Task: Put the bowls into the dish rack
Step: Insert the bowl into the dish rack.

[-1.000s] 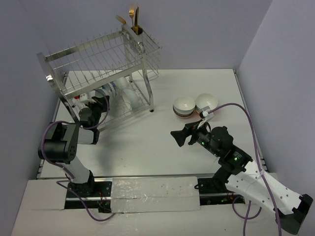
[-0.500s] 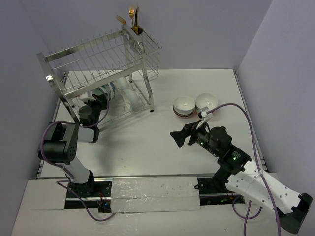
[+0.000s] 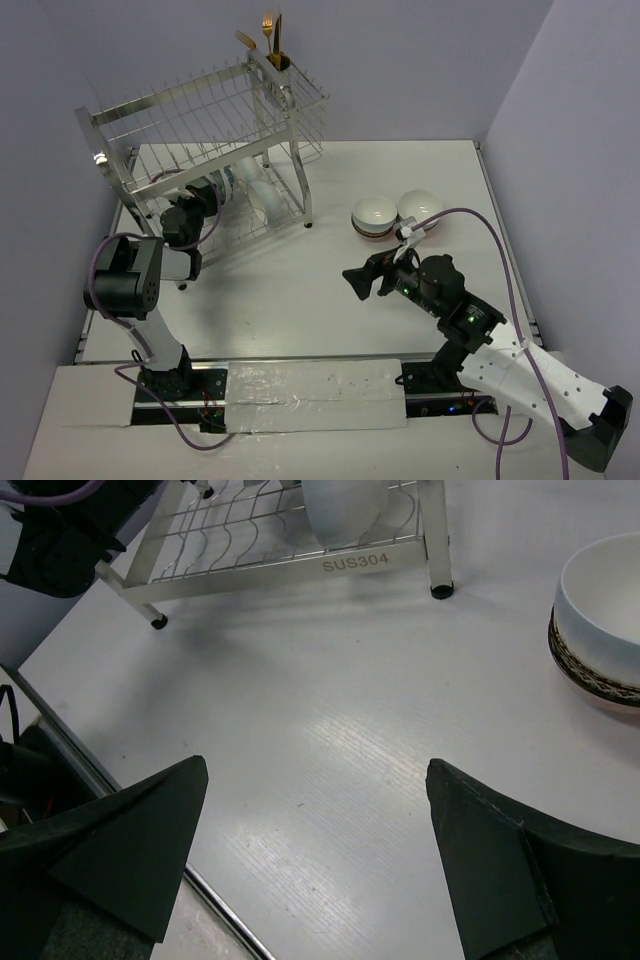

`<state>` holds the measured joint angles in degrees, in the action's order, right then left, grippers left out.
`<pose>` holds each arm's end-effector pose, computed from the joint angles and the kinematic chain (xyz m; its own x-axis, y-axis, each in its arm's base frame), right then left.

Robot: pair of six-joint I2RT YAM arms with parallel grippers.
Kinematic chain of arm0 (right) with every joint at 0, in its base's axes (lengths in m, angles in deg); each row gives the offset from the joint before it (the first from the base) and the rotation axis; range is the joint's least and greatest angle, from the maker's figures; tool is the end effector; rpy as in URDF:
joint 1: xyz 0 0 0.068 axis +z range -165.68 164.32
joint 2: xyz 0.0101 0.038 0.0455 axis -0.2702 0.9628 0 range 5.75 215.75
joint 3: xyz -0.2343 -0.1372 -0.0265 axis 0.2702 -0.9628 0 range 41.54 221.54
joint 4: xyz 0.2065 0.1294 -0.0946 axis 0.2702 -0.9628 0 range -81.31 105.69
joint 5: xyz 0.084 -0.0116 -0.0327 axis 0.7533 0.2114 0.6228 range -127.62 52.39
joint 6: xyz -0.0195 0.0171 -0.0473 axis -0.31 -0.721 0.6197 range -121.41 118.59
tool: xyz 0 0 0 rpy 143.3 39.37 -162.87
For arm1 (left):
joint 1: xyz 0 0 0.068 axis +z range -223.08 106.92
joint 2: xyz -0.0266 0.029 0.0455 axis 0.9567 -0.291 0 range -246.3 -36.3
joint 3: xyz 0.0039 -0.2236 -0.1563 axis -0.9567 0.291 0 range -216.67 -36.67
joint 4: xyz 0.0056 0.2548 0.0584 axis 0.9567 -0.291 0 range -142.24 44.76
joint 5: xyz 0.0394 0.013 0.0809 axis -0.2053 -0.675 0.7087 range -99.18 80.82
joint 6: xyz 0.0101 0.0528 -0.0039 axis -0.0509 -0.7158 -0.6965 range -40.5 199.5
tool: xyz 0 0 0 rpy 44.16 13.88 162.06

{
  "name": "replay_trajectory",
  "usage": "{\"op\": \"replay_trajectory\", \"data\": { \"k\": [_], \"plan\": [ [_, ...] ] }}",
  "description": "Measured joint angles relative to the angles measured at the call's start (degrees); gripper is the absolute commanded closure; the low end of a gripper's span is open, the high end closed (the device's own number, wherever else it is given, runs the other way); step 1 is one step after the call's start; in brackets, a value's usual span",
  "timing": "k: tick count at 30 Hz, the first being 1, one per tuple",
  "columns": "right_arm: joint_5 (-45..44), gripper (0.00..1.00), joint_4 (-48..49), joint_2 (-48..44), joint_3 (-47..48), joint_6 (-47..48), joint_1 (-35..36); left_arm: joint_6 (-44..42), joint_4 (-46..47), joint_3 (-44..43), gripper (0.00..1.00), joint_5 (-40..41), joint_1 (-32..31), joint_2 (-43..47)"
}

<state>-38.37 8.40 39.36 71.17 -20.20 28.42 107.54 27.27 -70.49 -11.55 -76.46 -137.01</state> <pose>0.1124 0.1083 0.2809 -0.3541 0.1053 -0.9293 -0.6047 0.7322 0.3134 0.3288 -0.0209 0.1818 0.0393 -0.4728 -0.8803 0.1342 0.8755 -0.4642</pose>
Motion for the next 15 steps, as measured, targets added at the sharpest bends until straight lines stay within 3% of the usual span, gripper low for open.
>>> {"op": "replay_trajectory", "data": {
  "k": [15],
  "plan": [
    [2.7, 0.04, 0.7, 2.1, 0.0, 0.8, 0.0, 3.8, 0.1, -2.6, 1.00, -3.4, 2.7, -3.5]
  ]
}}
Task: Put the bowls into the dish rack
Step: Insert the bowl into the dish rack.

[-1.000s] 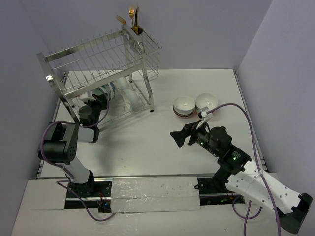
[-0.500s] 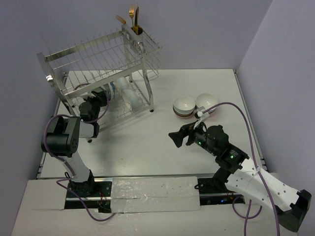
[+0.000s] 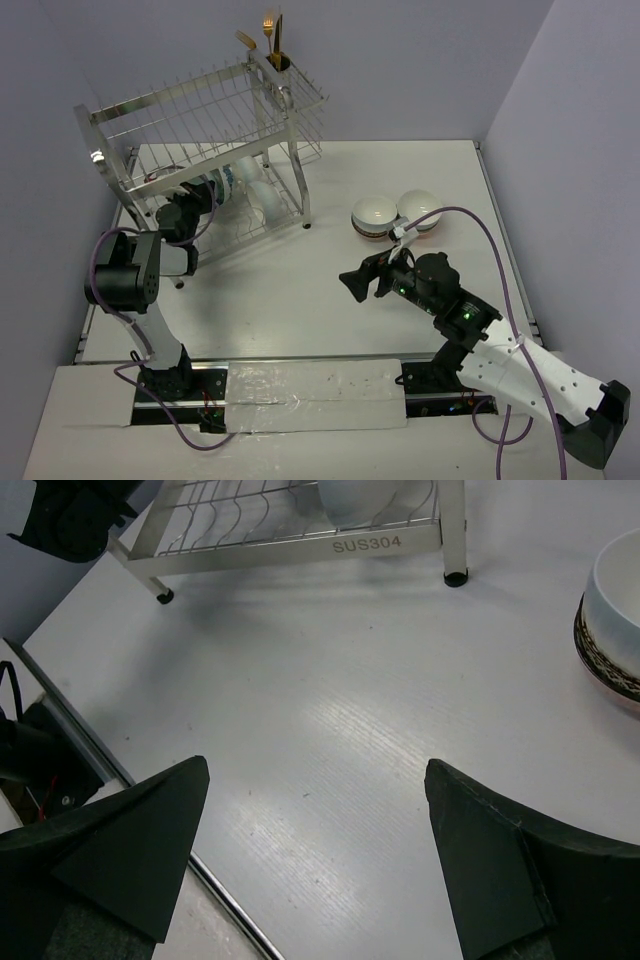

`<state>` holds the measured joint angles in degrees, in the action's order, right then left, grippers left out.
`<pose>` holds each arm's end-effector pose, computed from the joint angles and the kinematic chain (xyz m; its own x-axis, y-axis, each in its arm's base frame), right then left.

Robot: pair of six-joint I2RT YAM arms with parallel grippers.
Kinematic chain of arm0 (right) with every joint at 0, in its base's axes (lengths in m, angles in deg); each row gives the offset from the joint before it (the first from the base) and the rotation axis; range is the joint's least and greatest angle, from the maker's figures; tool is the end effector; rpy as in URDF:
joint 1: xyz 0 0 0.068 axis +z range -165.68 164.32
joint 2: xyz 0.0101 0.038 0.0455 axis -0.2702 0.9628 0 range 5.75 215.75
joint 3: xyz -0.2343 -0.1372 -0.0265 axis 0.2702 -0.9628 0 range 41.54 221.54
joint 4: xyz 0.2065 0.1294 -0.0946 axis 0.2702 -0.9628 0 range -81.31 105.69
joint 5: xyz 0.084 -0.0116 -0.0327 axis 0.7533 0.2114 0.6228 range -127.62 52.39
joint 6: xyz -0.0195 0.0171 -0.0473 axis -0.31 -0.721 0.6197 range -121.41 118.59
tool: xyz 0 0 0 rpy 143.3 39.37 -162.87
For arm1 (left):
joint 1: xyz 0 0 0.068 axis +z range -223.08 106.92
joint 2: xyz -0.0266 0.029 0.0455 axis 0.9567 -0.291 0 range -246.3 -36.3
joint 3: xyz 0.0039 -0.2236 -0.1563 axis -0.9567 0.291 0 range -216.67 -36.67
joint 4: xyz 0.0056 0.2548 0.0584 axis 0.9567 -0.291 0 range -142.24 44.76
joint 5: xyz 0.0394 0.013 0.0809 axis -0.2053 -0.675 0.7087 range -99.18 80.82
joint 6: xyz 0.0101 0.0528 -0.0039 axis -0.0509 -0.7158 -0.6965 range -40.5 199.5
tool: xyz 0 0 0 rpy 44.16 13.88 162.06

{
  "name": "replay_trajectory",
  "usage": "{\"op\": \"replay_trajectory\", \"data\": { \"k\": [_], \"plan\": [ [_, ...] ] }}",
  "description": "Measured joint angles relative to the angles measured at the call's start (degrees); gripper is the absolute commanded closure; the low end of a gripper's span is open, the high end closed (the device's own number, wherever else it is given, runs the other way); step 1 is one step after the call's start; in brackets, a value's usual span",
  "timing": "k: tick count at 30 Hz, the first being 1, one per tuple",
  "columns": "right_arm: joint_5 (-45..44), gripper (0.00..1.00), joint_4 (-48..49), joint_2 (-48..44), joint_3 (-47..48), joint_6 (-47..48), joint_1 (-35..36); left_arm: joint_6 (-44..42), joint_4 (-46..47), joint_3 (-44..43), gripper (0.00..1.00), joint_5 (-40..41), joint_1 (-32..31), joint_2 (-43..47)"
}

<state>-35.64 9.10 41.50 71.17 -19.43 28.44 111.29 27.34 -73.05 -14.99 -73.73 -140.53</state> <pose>0.1158 0.1140 0.2770 -0.3729 0.0689 -0.9253 -0.6357 0.7075 0.3089 0.3418 -0.0075 0.1741 0.0110 -0.5242 -0.8515 0.1387 0.8441 -0.5179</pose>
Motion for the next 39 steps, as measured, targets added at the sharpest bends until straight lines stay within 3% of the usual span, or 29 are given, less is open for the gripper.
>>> {"op": "replay_trajectory", "data": {
  "k": [39],
  "plan": [
    [5.6, 0.07, 2.0, 0.6, -0.7, 1.5, 0.0, 7.3, 6.7, -1.4, 1.00, -4.6, 3.3, -5.4]
  ]
}}
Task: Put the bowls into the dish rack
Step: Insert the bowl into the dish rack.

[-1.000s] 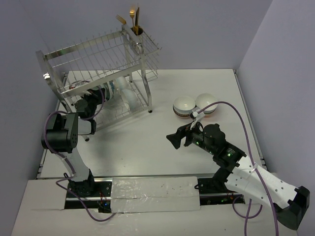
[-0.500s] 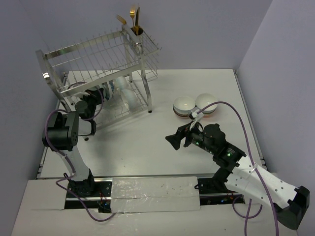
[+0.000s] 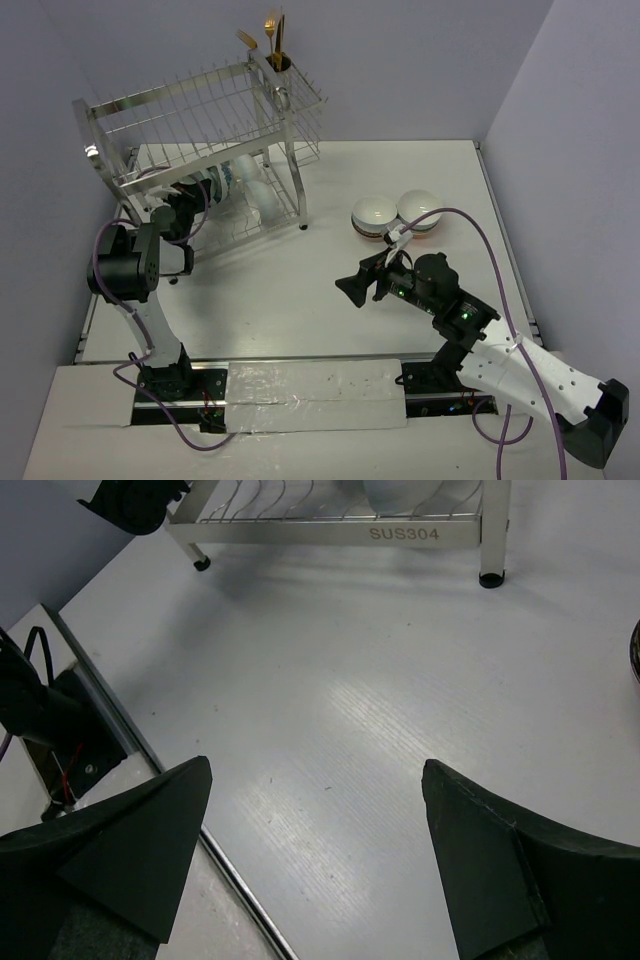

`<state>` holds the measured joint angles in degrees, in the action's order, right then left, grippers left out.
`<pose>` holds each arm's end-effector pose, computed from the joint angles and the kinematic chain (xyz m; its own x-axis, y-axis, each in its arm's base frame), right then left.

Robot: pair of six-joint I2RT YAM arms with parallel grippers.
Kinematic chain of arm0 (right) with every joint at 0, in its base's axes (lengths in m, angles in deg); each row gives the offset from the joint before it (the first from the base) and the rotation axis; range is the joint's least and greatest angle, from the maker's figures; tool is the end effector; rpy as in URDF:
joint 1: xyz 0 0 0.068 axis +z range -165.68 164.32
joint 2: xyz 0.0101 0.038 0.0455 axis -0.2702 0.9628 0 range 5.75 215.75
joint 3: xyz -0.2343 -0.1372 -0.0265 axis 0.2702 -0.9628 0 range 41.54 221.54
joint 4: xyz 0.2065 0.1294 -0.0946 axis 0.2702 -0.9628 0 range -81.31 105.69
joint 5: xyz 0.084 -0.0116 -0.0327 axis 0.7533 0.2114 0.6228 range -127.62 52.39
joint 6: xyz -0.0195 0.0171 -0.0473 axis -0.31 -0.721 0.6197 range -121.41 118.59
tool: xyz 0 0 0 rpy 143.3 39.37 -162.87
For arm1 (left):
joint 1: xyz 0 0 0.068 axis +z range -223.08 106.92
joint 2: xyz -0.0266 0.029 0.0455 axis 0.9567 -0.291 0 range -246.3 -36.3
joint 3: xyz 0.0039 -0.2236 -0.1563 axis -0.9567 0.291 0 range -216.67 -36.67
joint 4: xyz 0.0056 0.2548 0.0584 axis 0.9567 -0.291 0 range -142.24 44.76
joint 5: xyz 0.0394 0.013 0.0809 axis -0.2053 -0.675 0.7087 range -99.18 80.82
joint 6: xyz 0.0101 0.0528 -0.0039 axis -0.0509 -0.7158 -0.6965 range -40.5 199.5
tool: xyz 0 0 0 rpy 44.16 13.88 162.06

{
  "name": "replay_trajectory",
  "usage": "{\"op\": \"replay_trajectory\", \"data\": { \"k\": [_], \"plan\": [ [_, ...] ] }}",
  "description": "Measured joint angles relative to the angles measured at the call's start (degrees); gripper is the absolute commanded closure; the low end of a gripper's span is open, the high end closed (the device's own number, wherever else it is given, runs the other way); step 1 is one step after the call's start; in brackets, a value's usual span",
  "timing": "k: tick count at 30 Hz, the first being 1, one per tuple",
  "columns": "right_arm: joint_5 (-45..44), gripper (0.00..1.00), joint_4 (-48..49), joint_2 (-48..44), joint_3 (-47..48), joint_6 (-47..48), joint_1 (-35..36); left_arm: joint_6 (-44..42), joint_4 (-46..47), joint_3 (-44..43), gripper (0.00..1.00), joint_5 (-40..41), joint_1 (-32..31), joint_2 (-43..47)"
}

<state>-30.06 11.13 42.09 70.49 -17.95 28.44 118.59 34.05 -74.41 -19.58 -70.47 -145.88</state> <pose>0.1151 0.1181 0.2752 -0.3653 0.0388 -0.9301 -0.7077 0.6375 0.3045 0.3499 0.0095 0.1623 0.0161 -0.6201 -0.7844 0.1857 0.7727 -0.6070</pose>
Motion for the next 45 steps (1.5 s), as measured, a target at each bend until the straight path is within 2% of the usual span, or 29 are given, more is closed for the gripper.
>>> {"op": "replay_trajectory", "data": {
  "k": [9, 19, 30, 45],
  "plan": [
    [2.1, 0.09, 0.8, -0.6, -0.5, 0.7, 0.0, -0.1, 0.1, -1.8, 1.00, -7.9, 1.3, -1.4],
    [3.8, 0.10, 1.4, -1.0, -1.3, 1.2, 0.0, 0.8, 1.4, -2.4, 1.00, -13.1, 2.3, -2.6],
    [4.2, 0.11, 1.6, -0.5, -1.3, 1.5, 0.0, 1.2, 1.5, -2.3, 1.00, -12.7, 2.4, -2.5],
    [5.6, 0.12, 1.6, 0.3, -1.3, 1.9, 0.0, 0.1, -1.6, 1.0, 1.00, -8.7, 2.8, 2.5]
  ]
}}
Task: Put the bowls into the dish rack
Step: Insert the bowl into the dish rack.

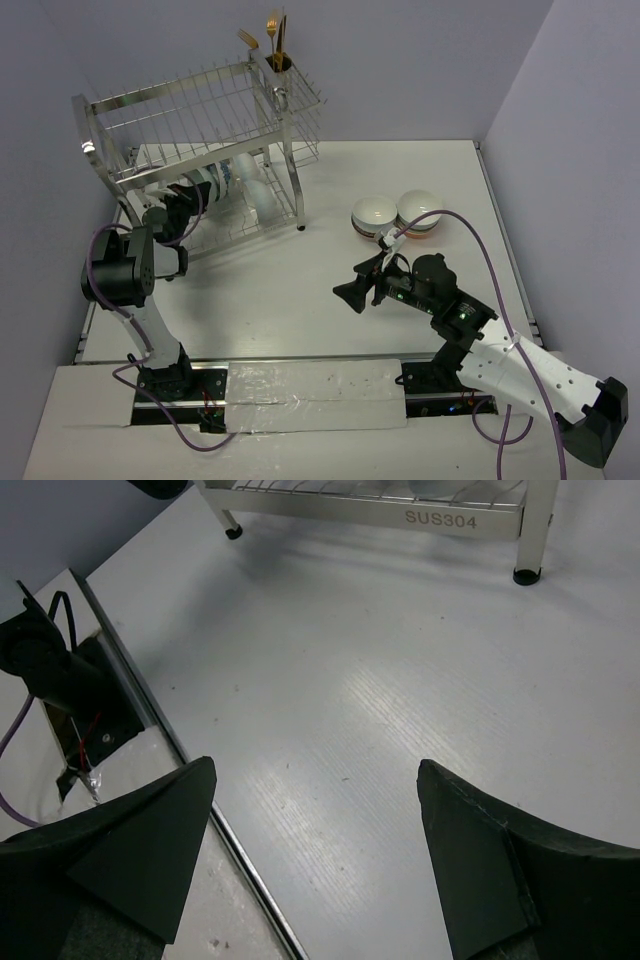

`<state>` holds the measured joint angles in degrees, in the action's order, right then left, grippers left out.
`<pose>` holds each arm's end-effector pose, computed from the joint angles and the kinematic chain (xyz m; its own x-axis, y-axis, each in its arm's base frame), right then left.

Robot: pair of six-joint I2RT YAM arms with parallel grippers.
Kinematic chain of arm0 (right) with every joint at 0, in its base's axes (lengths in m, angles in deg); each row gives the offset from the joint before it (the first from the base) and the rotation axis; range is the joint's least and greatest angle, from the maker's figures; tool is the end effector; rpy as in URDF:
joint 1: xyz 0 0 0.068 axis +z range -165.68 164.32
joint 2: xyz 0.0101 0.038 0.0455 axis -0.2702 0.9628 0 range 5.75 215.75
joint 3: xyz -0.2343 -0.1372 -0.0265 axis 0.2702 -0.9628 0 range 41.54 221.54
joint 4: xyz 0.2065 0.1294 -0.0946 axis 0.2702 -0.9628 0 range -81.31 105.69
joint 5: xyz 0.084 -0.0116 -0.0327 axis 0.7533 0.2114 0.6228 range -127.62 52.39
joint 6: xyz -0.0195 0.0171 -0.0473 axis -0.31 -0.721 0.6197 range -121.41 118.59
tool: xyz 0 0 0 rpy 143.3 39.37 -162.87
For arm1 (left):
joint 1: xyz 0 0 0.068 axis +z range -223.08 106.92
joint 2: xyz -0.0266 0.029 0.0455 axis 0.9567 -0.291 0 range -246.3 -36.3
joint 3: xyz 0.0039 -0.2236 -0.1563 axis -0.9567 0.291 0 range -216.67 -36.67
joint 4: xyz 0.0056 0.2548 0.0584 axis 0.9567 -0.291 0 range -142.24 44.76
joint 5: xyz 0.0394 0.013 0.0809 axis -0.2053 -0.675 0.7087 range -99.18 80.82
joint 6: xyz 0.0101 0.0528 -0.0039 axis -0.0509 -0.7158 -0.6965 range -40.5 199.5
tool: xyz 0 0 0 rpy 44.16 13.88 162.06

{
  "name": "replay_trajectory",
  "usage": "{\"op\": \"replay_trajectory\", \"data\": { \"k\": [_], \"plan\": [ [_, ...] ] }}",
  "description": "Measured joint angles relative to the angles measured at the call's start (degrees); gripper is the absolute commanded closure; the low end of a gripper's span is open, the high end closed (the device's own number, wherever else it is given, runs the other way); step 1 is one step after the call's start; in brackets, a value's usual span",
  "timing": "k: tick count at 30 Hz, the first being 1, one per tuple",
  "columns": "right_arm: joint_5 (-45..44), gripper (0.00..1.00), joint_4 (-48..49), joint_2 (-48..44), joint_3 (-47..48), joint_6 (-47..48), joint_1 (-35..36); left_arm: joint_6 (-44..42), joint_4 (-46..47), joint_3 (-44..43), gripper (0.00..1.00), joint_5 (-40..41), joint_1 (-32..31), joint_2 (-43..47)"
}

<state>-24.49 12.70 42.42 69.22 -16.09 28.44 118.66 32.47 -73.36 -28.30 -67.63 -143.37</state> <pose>0.1134 0.1212 0.2695 -0.3564 -0.0019 -0.9343 -0.7723 0.5634 0.2934 0.3426 0.0210 0.1690 -0.0491 -0.6040 -0.7955 0.2613 0.7609 -0.5939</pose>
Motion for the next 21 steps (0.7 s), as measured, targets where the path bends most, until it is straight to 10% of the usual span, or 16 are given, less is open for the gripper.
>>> {"op": "replay_trajectory", "data": {
  "k": [21],
  "plan": [
    [1.2, 0.12, 0.0, 0.6, 0.0, 0.7, 0.0, -1.1, -2.6, -3.2, 1.00, 0.2, 0.9, -1.3]
  ]
}}
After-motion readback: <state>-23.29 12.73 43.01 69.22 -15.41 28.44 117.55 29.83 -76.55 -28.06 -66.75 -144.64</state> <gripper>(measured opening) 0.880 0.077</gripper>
